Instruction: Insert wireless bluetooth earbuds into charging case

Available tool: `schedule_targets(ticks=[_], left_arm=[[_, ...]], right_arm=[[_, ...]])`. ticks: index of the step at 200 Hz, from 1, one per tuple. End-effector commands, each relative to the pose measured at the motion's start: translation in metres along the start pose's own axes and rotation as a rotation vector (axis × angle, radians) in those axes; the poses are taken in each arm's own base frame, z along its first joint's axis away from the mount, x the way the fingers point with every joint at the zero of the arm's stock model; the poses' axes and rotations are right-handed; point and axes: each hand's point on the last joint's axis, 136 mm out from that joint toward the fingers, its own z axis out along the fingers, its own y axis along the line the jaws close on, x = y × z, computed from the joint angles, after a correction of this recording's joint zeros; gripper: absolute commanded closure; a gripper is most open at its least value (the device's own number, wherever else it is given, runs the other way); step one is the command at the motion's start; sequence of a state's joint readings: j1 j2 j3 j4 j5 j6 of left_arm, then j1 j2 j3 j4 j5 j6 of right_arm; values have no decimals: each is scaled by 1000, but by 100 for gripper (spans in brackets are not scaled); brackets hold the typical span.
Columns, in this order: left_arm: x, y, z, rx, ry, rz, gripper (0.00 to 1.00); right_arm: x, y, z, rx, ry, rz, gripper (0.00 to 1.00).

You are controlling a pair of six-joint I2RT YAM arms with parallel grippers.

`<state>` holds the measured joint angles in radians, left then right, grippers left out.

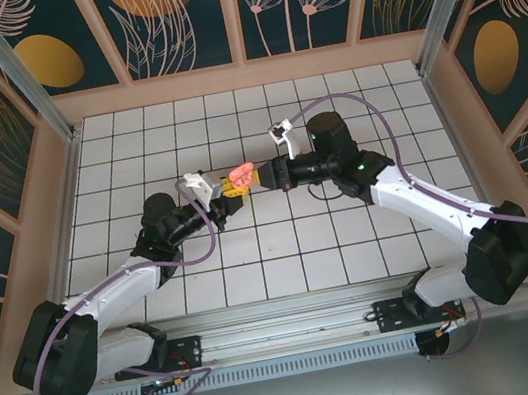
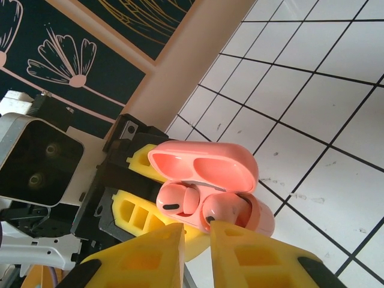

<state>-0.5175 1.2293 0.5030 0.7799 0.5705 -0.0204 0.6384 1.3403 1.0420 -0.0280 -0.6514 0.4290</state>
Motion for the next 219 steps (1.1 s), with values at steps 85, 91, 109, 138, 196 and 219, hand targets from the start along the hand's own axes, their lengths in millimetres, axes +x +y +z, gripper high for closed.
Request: schedule_targets(ticks=[85,91,109,138,196,219], left_arm=[[-24,-10,-2,40,-68,50,85],[-24,-10,-2,43,-68,50,85],[-25,-15,-2,73,-67,51,85],[-30,-25,0,147,-70,46,85],[-41,-35,0,209,-79,55,85],[-44,-37,-1,221,-85,61,85]], right_arm=[[-13,17,-9,1,-54,-52,70],[-14,20,-13,-1,-65,-63,69],[-21,28,-28,-5,-108,-94,66],[-32,36,-52,-37,-164,-127,60],[-34,38,-47,-105,-92,-128,46],[-32,41,-38,-159,-61,-119,46]])
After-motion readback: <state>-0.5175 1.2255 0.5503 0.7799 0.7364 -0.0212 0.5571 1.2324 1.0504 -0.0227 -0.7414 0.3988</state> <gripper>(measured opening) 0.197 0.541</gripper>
